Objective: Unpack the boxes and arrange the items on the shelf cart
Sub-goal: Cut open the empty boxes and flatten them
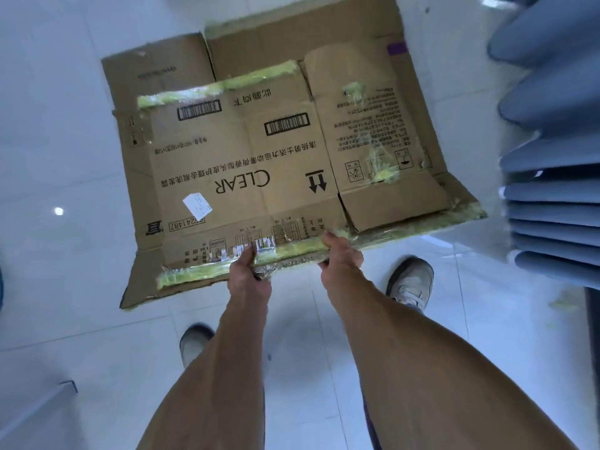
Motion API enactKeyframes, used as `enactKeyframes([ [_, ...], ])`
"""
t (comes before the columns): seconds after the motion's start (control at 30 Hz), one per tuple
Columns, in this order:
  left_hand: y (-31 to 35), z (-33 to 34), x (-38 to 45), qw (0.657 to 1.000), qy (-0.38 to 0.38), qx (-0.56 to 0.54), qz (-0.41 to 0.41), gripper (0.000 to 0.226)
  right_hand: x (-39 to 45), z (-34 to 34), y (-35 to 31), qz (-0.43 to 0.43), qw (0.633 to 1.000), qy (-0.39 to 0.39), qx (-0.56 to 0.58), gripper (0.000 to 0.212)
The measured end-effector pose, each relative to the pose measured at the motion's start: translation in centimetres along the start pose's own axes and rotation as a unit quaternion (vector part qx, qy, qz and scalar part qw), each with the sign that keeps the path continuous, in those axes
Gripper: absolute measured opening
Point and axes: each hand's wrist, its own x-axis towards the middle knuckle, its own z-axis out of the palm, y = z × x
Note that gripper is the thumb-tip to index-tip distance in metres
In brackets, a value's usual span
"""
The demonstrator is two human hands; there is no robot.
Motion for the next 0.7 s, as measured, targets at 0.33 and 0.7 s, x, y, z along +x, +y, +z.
enactKeyframes([
  [0.33,-4.6,9.9,-10.0,0.999,-0.046,-0.01,-0.004,0.008,-4.1,-4.9,-14.3,-0.084,0.98,0.087,-0.161,0.023],
  [0.7,-3.6,18.3,-8.3,0.974,0.039,0.219,0.048,0.047,-0.3,-4.6,-21.0,-0.035,0.998,-0.052,-0.002,0.047],
])
